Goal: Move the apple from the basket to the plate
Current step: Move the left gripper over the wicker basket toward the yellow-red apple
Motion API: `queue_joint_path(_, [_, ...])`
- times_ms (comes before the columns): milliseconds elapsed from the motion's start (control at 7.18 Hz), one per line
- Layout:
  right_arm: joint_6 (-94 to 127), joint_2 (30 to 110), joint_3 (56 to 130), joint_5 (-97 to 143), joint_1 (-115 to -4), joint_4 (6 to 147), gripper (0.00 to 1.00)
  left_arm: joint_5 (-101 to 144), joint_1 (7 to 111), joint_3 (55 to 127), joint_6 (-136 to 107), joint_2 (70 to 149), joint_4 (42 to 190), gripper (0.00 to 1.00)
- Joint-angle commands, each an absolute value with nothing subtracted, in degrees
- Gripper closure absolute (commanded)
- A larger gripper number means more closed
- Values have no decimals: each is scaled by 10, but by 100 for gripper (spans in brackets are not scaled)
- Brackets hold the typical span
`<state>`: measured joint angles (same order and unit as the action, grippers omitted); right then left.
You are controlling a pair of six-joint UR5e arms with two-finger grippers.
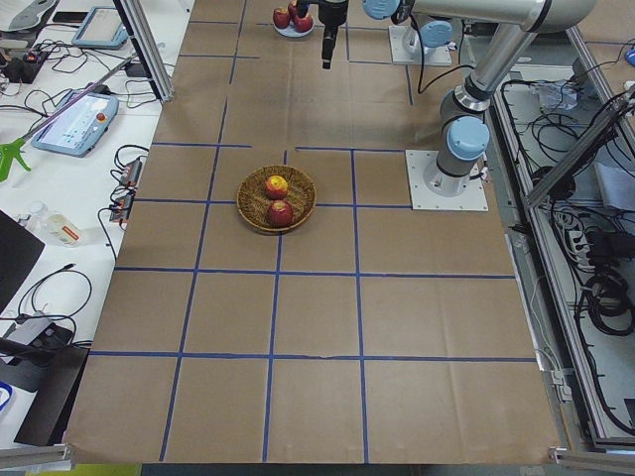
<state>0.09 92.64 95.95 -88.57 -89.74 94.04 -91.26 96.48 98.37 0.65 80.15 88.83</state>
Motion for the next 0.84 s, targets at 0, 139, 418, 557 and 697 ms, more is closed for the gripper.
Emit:
queue_joint_path(0, [1, 926, 961, -884, -897, 940, 0, -911, 962, 984, 9, 802, 886, 0])
queue_joint_path(139, [1, 929, 955, -884, -898, 940, 0, -912, 953, 985, 34, 812, 882, 0])
queue_joint_path(418, [0, 928, 958, -885, -898, 940, 0, -912, 865, 986, 152, 826, 882, 0])
queue_joint_path(557, [0, 926, 955, -885, -898, 941, 0, -911, 807, 1004, 216, 834, 882, 1])
queue_joint_path(697, [0, 929, 955, -886, -898, 940, 0, -907, 748, 1050, 286, 851, 832, 1])
